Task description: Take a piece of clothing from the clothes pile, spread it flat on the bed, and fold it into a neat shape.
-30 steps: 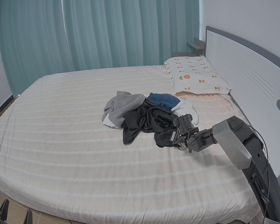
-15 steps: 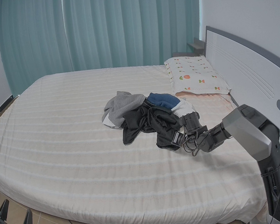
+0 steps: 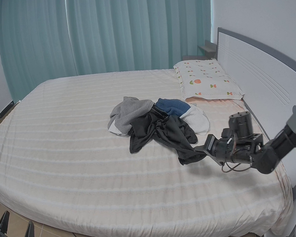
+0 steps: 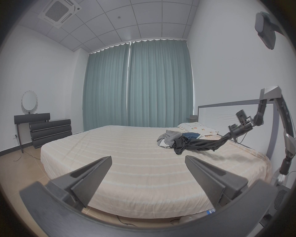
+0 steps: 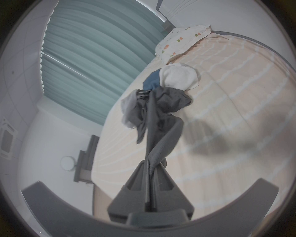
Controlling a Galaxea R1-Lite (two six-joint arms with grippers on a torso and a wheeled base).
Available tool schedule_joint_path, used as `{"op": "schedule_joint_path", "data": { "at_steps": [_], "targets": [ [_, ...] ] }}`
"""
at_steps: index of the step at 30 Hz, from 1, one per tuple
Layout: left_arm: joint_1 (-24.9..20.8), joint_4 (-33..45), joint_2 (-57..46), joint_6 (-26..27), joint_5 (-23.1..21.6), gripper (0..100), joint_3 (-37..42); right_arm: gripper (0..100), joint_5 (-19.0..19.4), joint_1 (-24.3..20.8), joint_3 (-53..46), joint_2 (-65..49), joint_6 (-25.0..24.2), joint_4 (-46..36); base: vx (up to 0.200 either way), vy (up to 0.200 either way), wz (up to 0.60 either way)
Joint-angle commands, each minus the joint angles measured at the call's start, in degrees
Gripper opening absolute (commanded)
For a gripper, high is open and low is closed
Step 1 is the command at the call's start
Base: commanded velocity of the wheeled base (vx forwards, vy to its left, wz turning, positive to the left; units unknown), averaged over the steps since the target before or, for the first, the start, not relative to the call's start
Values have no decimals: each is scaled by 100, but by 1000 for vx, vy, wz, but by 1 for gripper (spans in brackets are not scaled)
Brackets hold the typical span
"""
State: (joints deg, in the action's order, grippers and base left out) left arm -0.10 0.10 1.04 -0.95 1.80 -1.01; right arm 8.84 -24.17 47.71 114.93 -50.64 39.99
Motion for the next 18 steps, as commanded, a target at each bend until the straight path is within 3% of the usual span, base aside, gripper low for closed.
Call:
{"op": "schedule_joint_path", "data": {
  "at_steps": [1,4,11,15,18],
  "targets": [
    [1,-1,-86,-2,4,100,84,0,1261,132,-2302,-2467,-464,1336,0,0,0],
    [1,-1,-86,16,-5,100,92,0,1524,106,-2310,-2397,-420,1407,0,0,0],
    [1,-1,-77,69,-31,100,84,0,1480,-123,-2302,-2502,-25,1424,0,0,0],
    [1,-10,-86,464,-330,100,84,0,1480,-254,-2275,-2810,10,1442,0,0,0],
    [-17,-168,-7,262,-427,100,-189,0,1436,-307,-2214,-3100,19,1442,0,0,0]
  ]
}}
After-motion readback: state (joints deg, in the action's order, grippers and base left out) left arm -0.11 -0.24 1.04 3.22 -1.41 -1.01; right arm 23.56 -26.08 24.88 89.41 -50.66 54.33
